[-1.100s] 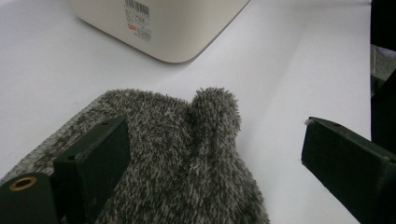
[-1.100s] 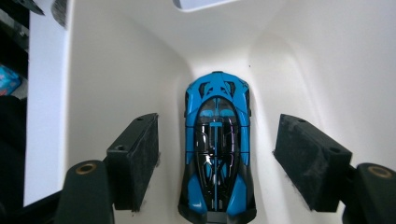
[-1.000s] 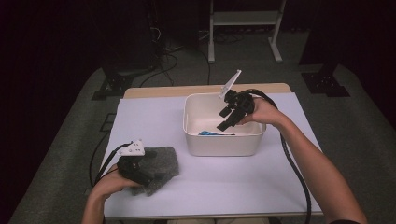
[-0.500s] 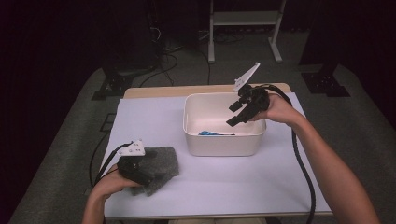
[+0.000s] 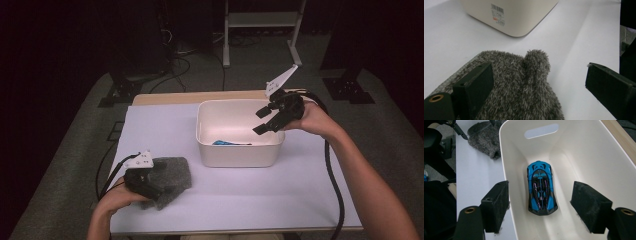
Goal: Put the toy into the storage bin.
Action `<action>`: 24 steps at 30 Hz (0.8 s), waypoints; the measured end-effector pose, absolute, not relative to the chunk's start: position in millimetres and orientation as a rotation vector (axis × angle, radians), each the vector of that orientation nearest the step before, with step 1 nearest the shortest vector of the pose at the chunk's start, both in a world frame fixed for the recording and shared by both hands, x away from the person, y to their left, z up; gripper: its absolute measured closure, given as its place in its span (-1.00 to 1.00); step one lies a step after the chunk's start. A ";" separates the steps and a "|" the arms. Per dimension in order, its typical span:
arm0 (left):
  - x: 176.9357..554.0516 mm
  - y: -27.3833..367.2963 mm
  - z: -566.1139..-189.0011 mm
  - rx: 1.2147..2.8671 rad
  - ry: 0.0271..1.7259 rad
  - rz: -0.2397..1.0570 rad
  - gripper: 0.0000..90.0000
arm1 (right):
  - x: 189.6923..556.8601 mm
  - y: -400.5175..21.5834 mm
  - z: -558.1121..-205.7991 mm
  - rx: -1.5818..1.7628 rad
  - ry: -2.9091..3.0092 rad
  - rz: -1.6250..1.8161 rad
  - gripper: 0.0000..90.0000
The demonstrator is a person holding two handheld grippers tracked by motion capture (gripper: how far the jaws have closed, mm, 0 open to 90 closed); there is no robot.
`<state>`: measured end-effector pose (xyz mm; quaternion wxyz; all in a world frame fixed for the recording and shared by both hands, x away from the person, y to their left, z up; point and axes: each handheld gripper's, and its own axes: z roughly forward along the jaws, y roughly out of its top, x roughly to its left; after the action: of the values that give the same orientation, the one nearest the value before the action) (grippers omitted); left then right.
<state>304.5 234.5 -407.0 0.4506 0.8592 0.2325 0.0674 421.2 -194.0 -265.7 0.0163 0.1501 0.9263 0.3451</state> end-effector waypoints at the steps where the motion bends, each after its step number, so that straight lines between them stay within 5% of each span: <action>1: 304.3 234.3 -406.8 2.125 0.574 0.168 -0.83 | 420.1 -196.6 -265.6 0.469 2.878 1.078 -0.35; 24: 304.8 233.2 -409.7 2.136 0.593 0.167 -0.83 | 394.0 -263.9 -267.9 0.569 2.787 1.158 -0.38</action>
<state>304.8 233.2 -409.7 0.4433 0.8613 0.2389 0.0673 394.0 -263.9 -267.9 0.0351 0.1850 0.9070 0.3768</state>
